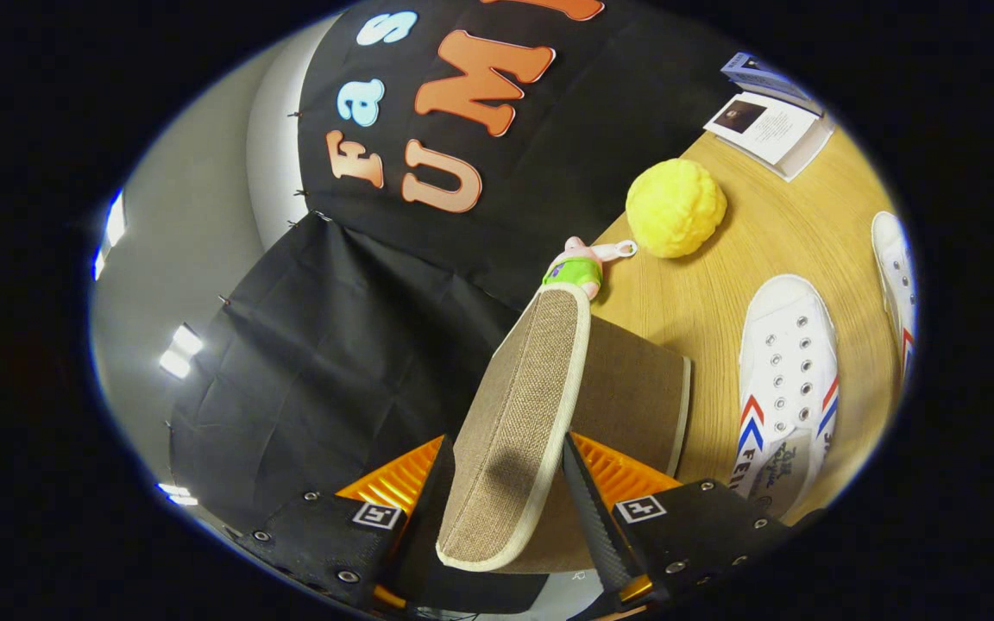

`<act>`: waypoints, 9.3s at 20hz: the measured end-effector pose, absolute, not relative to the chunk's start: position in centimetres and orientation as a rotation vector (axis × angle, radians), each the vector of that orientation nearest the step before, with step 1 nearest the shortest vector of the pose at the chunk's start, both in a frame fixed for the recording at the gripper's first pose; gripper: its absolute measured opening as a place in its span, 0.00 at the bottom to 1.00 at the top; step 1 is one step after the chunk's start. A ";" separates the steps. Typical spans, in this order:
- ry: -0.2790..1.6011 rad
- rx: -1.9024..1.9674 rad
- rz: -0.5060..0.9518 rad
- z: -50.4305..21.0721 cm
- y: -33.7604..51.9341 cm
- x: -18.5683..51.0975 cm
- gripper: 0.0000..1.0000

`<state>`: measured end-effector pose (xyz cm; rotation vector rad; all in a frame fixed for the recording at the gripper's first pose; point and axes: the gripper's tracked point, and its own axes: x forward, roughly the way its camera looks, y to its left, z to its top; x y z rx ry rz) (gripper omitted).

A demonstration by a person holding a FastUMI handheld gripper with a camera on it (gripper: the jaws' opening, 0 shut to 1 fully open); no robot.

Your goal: Open the storage box then place both shoes into the box .Put the left shoe in first, then the right shoe, with the right side of both shoes facing outward in a uniform manner.

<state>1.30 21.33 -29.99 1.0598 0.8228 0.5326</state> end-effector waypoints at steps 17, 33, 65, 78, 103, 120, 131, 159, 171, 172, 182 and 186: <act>0.778 1.054 0.509 -29.3 21.7 2.3 0.10; 0.858 1.143 0.486 -31.4 24.5 1.7 0.16; 0.786 1.073 0.664 -20.9 38.2 6.4 0.23; 0.979 0.780 0.701 -21.8 49.5 4.6 0.71; 1.190 0.119 0.056 -39.6 8.2 -2.7 0.86; 1.206 0.372 -0.051 -46.1 6.7 -0.8 0.06; 0.953 0.464 0.089 -31.7 13.2 5.2 0.05; 0.841 0.257 0.441 -26.0 30.0 5.8 0.43; 0.961 0.177 0.019 -33.1 3.1 0.0 0.73; 0.974 0.173 -0.017 -33.5 1.6 -1.1 0.74; 1.152 0.222 -0.164 -42.5 -5.4 -6.8 0.71; 1.169 0.246 -0.224 -44.9 -6.6 -6.2 0.63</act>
